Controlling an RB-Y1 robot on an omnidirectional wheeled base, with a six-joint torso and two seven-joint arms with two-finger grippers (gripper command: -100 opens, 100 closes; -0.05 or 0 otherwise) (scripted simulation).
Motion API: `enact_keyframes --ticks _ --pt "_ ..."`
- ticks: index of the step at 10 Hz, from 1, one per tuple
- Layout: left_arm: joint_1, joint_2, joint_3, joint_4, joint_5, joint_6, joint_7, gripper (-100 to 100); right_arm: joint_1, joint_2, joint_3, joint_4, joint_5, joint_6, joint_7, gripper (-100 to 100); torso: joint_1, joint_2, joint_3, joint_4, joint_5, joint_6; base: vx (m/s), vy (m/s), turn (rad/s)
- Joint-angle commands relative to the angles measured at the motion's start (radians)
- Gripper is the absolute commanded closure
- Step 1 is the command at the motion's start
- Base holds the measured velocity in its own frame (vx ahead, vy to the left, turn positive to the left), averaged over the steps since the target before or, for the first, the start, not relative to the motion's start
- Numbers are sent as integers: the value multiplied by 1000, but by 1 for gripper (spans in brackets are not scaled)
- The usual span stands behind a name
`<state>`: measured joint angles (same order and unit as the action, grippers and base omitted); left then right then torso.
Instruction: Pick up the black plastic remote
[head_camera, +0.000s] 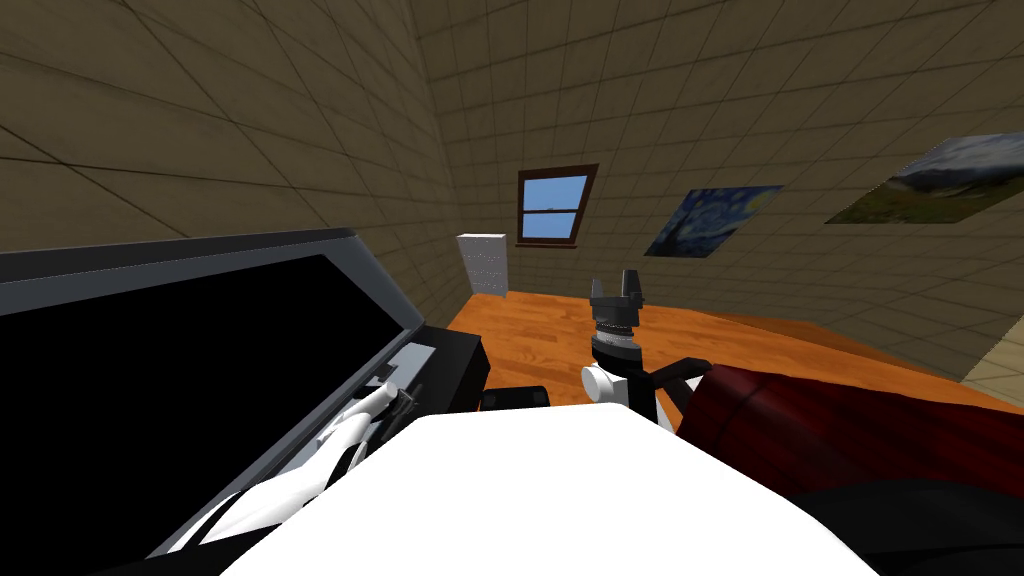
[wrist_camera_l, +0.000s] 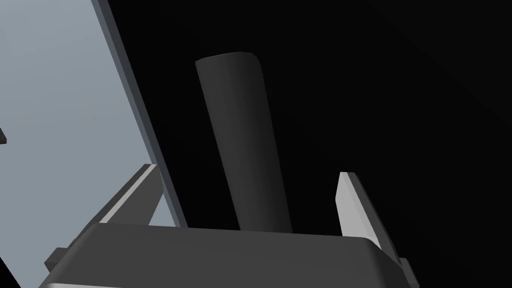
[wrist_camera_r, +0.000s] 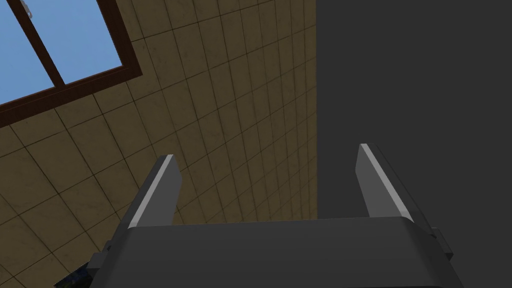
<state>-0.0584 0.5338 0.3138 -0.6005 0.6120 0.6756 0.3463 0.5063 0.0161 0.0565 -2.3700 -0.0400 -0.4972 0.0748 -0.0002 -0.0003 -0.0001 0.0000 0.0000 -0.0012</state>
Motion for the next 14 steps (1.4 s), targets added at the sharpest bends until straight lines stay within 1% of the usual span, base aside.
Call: enact_keyframes --ticks 1,2,3,6,7,8,9,10,11,12,13,14 --pt "-11 1 0 33 6 -10 -10 -100 0 0 0 0 0 0 0 0 0 0 0 0 0 0 0 0 0" --pt "-17 12 10 61 16 15 -2 -100 0 0 0 0 0 0 0 0 0 0 0 0 0 0 4 12 -65" --pt "-17 12 10 73 16 15 -2 -100 0 0 0 0 0 0 0 0 1 0 0 0 0 0 5 23 -40" --pt "-31 42 32 166 39 72 17 -100 0 0 0 0 0 0 0 0 3 -1 0 0 0 0 16 43 -68" --pt "-31 42 32 166 39 72 17 -100 0 0 0 0 0 0 0 0 4 -1 0 0 1 0 8 40 -21" --pt "-35 51 37 188 45 85 22 -100 0 0 0 0 0 0 0 0 3 -1 0 0 1 0 4 21 -26" --pt "-35 51 37 188 45 85 22 -100 0 0 0 0 0 0 0 0 2 0 0 0 0 0 2 12 -15" --pt "-37 59 41 204 49 96 25 -100 0 0 0 0 0 0 0 0 1 0 0 0 0 0 5 10 -28" --pt "-46 57 40 214 49 86 19 -100 0 0 0 0 0 0 0 0 1 0 0 0 0 0 3 6 -9" --pt "-48 58 40 220 50 84 15 0 0 0 0 0 0 0 0 0 0 0 0 0 0 0 0 0 0" --pt "-56 39 40 241 36 56 45 -100 0 0 0 0 0 0 0 0 0 0 0 0 0 0 -30 52 -143" --pt "-58 32 40 248 31 47 54 -100 0 0 0 0 0 0 0 0 2 1 1 0 1 1 -67 83 -138"
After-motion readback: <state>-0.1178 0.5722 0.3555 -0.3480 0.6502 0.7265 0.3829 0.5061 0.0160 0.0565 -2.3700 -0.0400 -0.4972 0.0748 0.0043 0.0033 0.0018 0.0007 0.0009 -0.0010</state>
